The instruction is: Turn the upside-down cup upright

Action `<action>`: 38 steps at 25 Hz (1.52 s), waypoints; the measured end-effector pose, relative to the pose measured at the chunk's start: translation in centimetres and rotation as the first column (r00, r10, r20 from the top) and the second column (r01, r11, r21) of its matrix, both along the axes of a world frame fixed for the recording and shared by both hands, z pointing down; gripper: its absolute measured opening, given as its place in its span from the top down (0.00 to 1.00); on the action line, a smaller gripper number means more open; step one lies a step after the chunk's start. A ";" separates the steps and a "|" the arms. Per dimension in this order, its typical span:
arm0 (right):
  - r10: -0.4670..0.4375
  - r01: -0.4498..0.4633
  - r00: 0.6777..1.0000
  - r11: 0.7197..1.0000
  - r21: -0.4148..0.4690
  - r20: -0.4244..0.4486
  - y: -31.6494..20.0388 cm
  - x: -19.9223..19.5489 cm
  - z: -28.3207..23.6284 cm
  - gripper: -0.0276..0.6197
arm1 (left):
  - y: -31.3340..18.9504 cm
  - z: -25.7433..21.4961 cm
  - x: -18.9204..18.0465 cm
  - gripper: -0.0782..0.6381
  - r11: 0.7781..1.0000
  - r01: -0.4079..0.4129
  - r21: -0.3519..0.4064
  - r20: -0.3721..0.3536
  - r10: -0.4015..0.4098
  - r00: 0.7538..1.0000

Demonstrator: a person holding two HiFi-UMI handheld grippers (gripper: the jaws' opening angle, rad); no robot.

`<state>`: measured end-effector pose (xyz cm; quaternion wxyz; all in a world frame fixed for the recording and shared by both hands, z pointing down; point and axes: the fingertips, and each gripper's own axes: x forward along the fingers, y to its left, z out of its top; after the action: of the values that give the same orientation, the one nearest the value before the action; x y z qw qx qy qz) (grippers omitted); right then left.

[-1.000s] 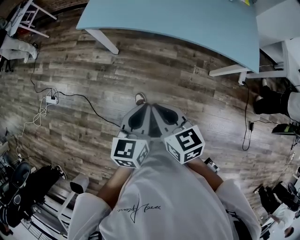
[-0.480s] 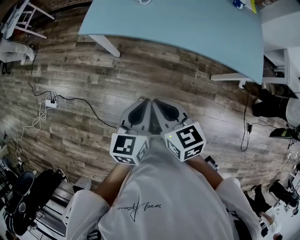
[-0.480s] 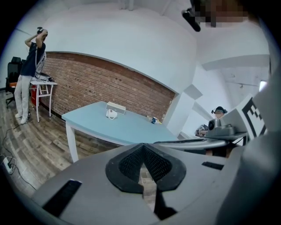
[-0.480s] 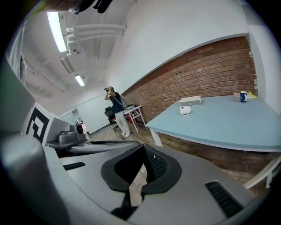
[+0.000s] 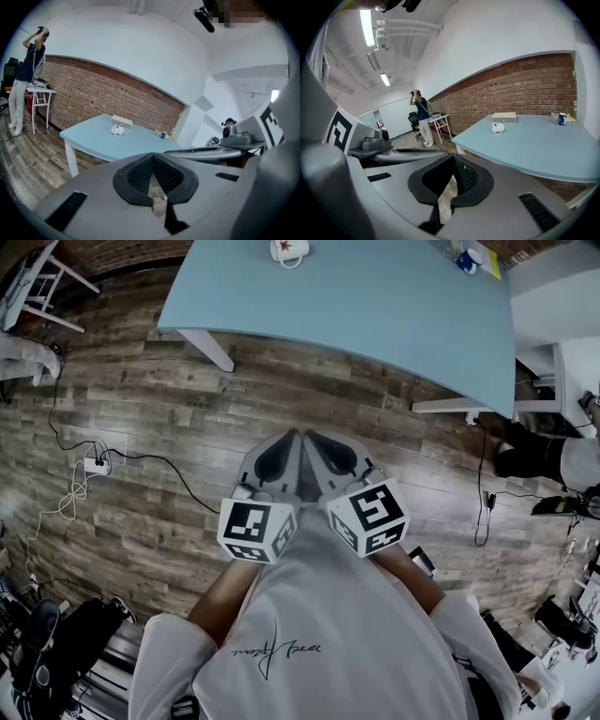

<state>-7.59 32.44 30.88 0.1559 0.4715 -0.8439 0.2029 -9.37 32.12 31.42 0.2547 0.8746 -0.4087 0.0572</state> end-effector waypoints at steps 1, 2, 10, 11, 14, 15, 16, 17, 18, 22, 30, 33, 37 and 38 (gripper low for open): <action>0.003 -0.003 1.000 1.000 0.006 -0.005 -0.3 -0.2 -0.1 0.93 | -0.3 -0.1 -0.2 0.88 1.000 -0.001 0.005 -0.001 0.001 1.000; 0.005 -0.005 1.000 1.000 0.012 -0.007 -0.6 -0.4 -0.2 0.93 | -0.6 -0.3 -0.4 0.88 1.000 -0.001 0.010 -0.002 0.001 1.000; 0.002 -0.003 1.000 0.999 0.038 0.011 -2.3 -1.6 -1.2 0.93 | -2.3 -1.4 -1.6 0.88 0.999 -0.030 0.044 -0.011 0.031 0.999; 0.005 -0.006 1.000 0.999 0.039 0.019 -2.3 -1.7 -1.4 0.93 | -2.4 -1.6 -1.6 0.88 0.998 -0.031 0.050 -0.020 0.032 0.999; 0.006 -0.008 0.999 0.999 0.051 0.033 -2.8 -1.7 -2.2 0.93 | -3.0 -2.8 -1.8 0.88 0.997 -0.025 0.079 -0.057 0.030 0.998; 0.010 -0.012 0.999 0.998 0.059 0.031 -2.9 -1.6 -2.3 0.93 | -3.2 -3.0 -1.7 0.88 0.996 -0.022 0.086 -0.058 0.027 0.998; 0.017 -0.019 0.999 0.998 0.065 0.032 -3.1 -1.5 -2.4 0.93 | -3.4 -3.1 -1.6 0.88 0.996 -0.020 0.090 -0.055 0.025 0.998; 0.024 -0.027 0.999 0.997 0.068 0.037 -3.2 -1.3 -2.5 0.93 | -3.5 -3.2 -1.5 0.88 0.996 -0.018 0.092 -0.051 0.023 0.998; 0.030 -0.033 0.999 0.997 0.067 0.044 -3.4 -1.2 -2.5 0.93 | -3.7 -3.2 -1.4 0.88 0.996 -0.017 0.093 -0.047 0.022 0.999; 0.044 -0.047 0.998 0.996 0.076 0.043 -5.0 -0.7 -2.3 0.93 | -4.9 -3.2 -1.0 0.88 0.995 -0.020 0.096 -0.031 0.023 0.999; 0.022 -0.028 0.998 0.996 0.083 0.065 -9.7 0.2 -2.5 0.93 | -9.4 -3.5 -0.1 0.88 0.995 -0.009 0.101 -0.044 0.013 0.999; 0.022 -0.027 0.997 0.997 0.070 0.071 -11.4 1.1 -2.4 0.93 | -11.3 -3.5 0.8 0.88 0.995 -0.029 0.100 -0.050 0.034 0.998; 0.008 -0.011 0.998 0.999 0.046 0.065 -13.6 2.4 -1.7 0.93 | -13.5 -2.7 2.1 0.88 0.997 -0.037 0.070 -0.052 0.040 0.998; 0.004 -0.007 0.998 0.999 0.039 0.065 -14.1 2.6 -1.4 0.93 | -13.9 -2.5 2.4 0.88 0.997 -0.039 0.061 -0.051 0.042 0.998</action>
<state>-4.98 18.38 29.45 0.1185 0.4700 -0.8510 0.2020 -6.96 18.18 28.92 0.2376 0.8911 -0.3856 0.0274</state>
